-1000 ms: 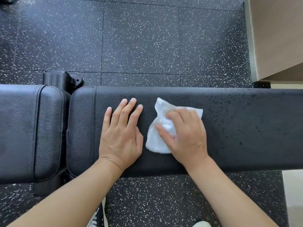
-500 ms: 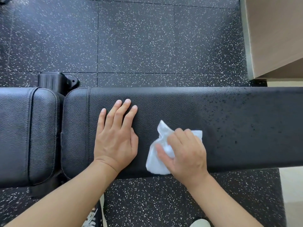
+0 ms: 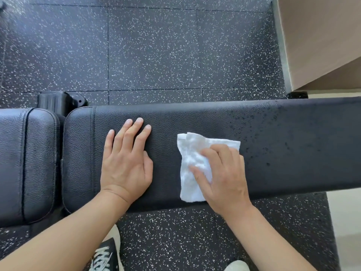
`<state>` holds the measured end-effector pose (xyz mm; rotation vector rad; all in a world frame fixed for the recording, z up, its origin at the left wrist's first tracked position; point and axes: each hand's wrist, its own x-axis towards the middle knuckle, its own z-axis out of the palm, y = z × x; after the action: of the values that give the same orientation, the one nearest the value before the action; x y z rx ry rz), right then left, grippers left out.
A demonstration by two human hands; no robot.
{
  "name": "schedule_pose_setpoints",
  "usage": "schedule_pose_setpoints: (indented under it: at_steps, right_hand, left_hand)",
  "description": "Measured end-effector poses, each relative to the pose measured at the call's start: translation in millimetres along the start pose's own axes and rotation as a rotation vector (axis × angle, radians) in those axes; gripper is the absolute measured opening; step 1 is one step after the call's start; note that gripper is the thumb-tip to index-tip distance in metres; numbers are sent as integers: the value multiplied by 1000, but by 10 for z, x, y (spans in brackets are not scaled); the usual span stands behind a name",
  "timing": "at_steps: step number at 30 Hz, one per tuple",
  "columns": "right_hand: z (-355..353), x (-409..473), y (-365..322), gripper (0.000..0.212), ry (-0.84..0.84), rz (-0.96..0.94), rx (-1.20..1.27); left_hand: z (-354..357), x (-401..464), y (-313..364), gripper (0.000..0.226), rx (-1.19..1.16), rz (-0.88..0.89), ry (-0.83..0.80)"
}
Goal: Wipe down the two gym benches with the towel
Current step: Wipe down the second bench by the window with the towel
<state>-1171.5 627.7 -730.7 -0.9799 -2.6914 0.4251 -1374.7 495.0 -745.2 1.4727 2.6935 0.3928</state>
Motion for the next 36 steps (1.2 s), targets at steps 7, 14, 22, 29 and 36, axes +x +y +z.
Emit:
schedule_pose_setpoints:
  at_steps: [7, 14, 22, 29, 36]
  right_hand:
    - [260, 914, -337, 28, 135, 20, -50]
    - [145, 290, -291, 14, 4, -99, 106]
    - [-125, 0, 390, 31, 121, 137, -89]
    - [377, 606, -638, 31, 140, 198, -108]
    - [-235, 87, -254, 34, 109, 40, 49]
  left_hand:
    - [-28, 1, 22, 62, -5, -9, -6]
    - [-36, 2, 32, 62, -1, -10, -10]
    - [-28, 5, 4, 62, -26, -3, -15]
    - [-45, -3, 1, 62, -51, -11, -30]
    - [-185, 19, 103, 63, -19, -13, -98]
